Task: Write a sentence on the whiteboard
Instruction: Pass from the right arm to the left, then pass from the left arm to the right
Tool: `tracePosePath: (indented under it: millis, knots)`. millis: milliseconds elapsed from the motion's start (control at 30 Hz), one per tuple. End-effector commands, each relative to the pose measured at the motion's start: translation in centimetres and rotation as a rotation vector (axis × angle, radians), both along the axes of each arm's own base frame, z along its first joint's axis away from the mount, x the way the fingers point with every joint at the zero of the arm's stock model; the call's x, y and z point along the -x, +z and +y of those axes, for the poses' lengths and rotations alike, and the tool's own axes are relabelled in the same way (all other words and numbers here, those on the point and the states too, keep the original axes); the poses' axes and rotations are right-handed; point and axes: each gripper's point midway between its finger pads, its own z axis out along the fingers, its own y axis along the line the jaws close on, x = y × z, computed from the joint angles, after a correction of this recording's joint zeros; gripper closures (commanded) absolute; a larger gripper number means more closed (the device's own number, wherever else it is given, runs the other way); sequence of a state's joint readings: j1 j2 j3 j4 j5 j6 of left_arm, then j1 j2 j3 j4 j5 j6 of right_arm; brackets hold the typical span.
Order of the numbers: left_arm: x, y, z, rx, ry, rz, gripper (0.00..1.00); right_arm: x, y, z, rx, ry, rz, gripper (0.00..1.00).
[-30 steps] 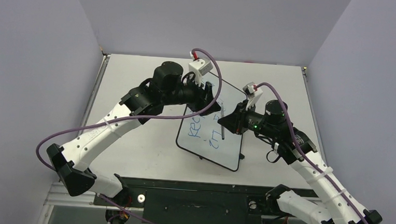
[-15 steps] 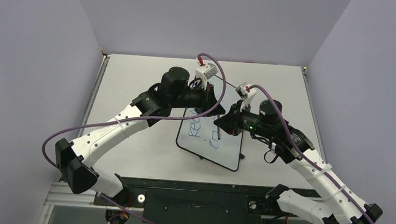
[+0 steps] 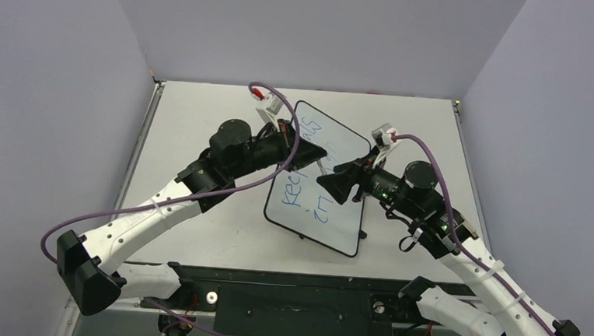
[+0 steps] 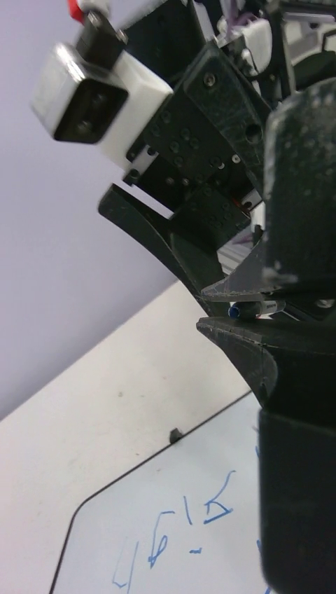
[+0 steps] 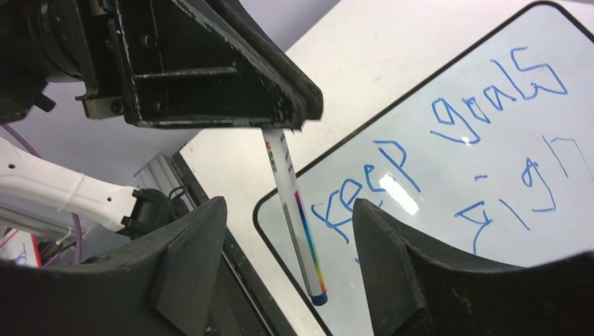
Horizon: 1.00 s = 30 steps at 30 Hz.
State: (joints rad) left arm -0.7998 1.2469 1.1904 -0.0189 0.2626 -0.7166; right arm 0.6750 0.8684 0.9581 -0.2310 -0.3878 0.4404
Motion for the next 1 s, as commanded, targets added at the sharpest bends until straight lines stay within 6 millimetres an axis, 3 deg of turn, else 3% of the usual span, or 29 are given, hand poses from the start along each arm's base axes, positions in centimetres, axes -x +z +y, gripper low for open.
tracePosePath:
  millis: [0, 167, 333, 467, 633, 967]
  knots:
    - [-0.8, 7.3, 2.1, 0.313, 0.114, -0.047, 1.00, -0.1, 3.6, 0.3, -0.159, -0.013, -0.097, 0.38]
    - [-0.8, 9.8, 3.2, 0.457, 0.144, -0.030, 1.00, 0.3, 5.8, 0.6, -0.268, 0.018, -0.149, 0.40]
    - [-1.0, 10.4, 3.7, 0.593, 0.134, 0.028, 1.00, 0.8, 7.6, 0.9, -0.358, 0.046, -0.180, 0.49]
    - [-1.3, 10.3, 3.7, 0.635, 0.130, 0.050, 1.00, 1.1, 9.6, 0.7, -0.425, 0.055, -0.232, 0.55]
    - [-1.6, 9.9, 3.7, 0.663, 0.125, 0.074, 1.00, 0.9, 10.6, 1.1, -0.460, 0.072, -0.249, 0.65]
    - [-1.9, 8.9, 3.2, 0.672, 0.111, 0.094, 1.00, 0.6, 12.3, 1.8, -0.514, 0.093, -0.256, 0.68]
